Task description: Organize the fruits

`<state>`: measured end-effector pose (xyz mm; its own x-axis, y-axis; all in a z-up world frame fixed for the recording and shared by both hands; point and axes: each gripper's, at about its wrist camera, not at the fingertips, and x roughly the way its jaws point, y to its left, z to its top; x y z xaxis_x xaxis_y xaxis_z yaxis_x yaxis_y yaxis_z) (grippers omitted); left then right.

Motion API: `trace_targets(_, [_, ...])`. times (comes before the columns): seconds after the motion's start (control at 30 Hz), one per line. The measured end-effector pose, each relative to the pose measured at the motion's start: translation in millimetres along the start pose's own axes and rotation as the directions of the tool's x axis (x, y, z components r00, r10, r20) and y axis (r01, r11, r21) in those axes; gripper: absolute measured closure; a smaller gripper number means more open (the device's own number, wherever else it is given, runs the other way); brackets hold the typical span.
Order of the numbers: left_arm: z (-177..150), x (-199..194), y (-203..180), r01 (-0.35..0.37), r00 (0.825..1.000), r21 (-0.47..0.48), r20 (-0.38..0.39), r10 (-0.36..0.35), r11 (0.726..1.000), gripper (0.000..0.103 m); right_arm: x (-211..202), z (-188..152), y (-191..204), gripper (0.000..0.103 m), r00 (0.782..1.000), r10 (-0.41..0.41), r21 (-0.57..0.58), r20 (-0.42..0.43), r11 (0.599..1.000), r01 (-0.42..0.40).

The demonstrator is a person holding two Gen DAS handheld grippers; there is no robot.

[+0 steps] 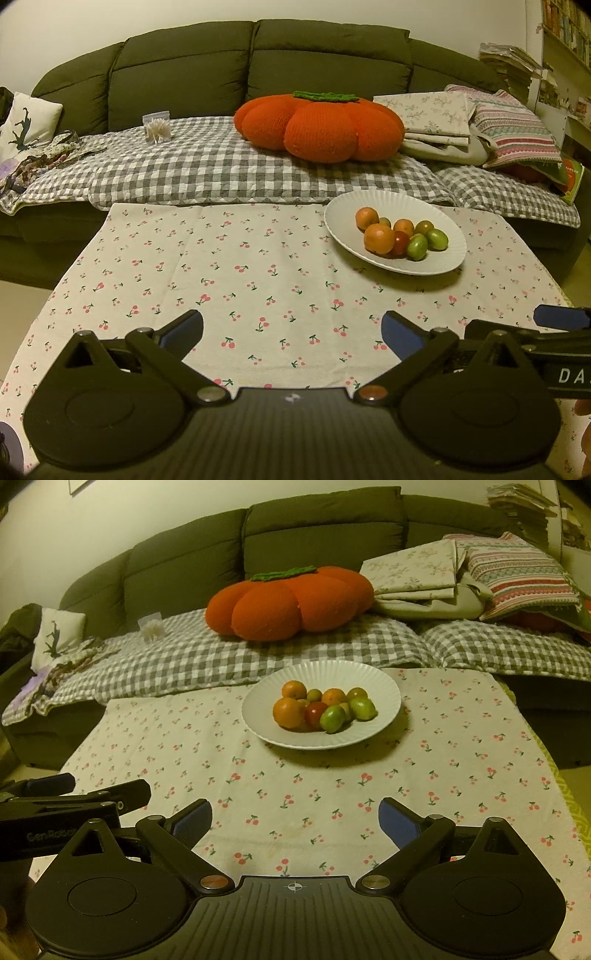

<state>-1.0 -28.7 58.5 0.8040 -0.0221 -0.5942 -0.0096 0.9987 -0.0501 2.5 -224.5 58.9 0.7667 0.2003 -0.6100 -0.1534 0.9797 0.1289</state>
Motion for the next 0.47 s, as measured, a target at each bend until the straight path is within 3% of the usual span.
trace_targets(0.47, [-0.9,-0.7,-2.0,-0.006,1.0,0.013,0.003,0.006,1.0,0.001,1.8,-1.1,1.7,0.005,1.0,0.002,-0.008,-0.008,1.0,-0.002])
